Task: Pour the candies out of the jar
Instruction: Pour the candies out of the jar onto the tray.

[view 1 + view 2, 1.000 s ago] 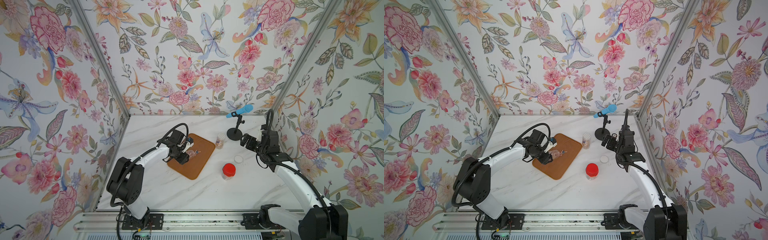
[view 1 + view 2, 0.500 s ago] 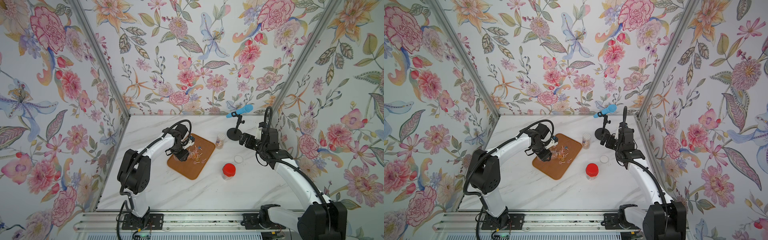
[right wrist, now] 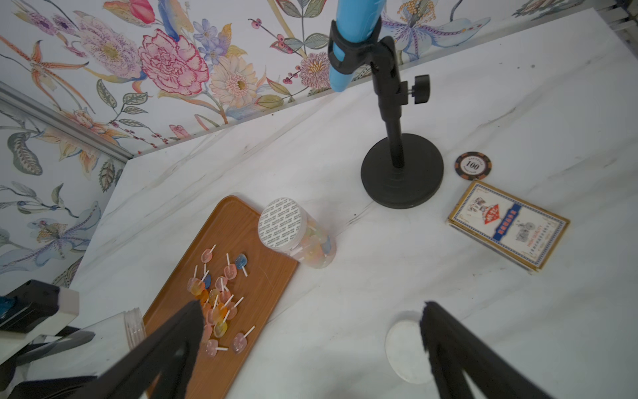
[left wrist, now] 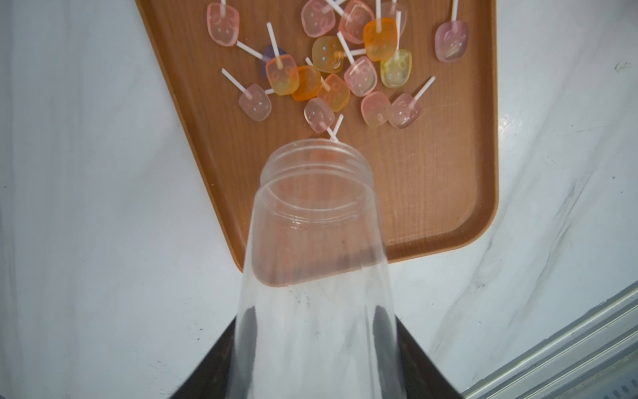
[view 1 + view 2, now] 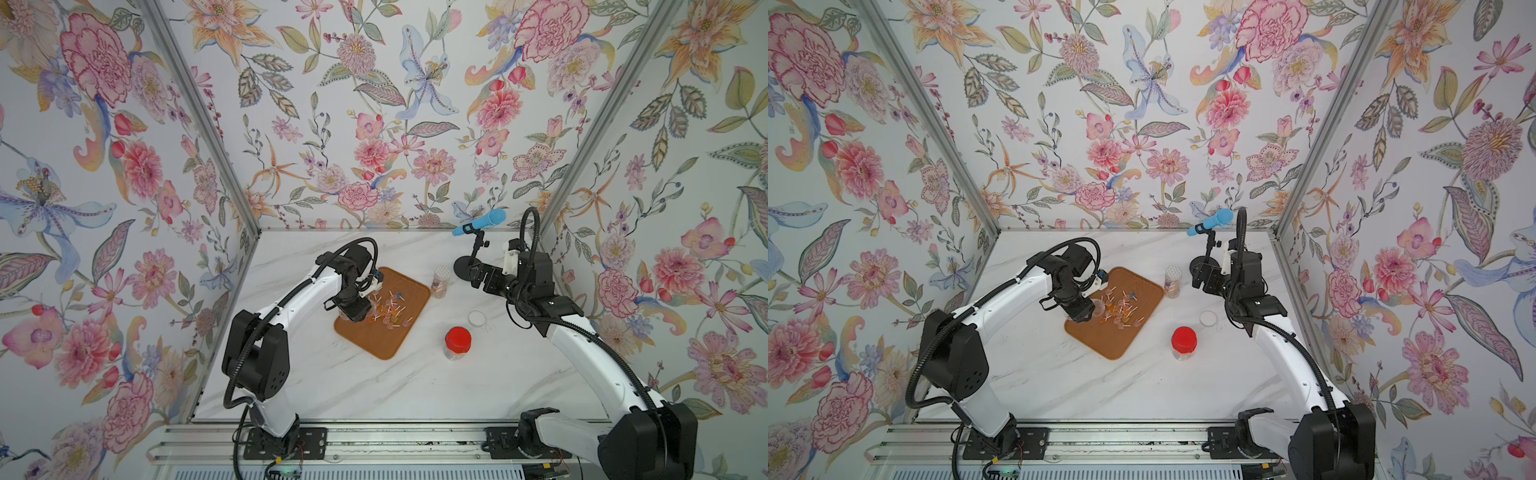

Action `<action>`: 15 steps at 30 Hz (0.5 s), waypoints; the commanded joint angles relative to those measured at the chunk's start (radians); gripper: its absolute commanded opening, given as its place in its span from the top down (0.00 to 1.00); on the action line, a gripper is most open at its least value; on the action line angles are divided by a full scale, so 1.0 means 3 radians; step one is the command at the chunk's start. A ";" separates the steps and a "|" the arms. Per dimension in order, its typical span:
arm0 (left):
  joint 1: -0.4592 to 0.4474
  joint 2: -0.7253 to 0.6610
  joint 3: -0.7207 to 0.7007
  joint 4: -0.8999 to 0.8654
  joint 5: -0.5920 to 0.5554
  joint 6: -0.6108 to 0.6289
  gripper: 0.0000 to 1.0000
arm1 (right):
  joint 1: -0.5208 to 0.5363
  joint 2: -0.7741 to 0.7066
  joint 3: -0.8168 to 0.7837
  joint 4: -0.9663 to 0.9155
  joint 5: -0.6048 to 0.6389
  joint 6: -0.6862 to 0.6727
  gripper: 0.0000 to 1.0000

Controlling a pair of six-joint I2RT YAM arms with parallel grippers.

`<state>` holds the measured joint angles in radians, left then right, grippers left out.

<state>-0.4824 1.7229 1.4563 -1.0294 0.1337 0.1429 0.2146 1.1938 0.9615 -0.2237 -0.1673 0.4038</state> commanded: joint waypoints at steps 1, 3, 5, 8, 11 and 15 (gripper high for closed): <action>0.0028 -0.0195 -0.0056 0.0346 0.0064 0.0039 1.00 | 0.0034 0.0040 0.0124 0.0074 -0.0490 0.0006 0.00; 0.0034 -0.0317 -0.0090 0.0677 0.0158 0.0007 1.00 | 0.0035 0.0020 0.0121 0.0189 -0.0805 0.0039 0.00; 0.0038 -0.0467 -0.0160 0.1077 0.0326 -0.0031 1.00 | 0.0047 -0.0001 0.0136 0.0297 -0.1099 0.0056 0.00; 0.0043 -0.0720 -0.0345 0.1754 0.0655 -0.0194 1.00 | 0.0064 -0.0015 0.0189 0.0384 -0.1474 0.0077 0.00; 0.0043 -0.0929 -0.0693 0.2639 0.1032 -0.0475 1.00 | 0.0111 -0.0022 0.0240 0.0495 -0.1740 0.0172 0.00; 0.0044 -0.1199 -0.1289 0.4011 0.1412 -0.1054 1.00 | 0.0232 0.0005 0.0367 0.0502 -0.1879 0.0220 0.00</action>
<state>-0.4770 1.3968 1.1595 -0.1982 0.4244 -0.0250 0.2653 1.1954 1.0267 -0.1123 -0.6350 0.4488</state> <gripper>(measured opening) 0.569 0.997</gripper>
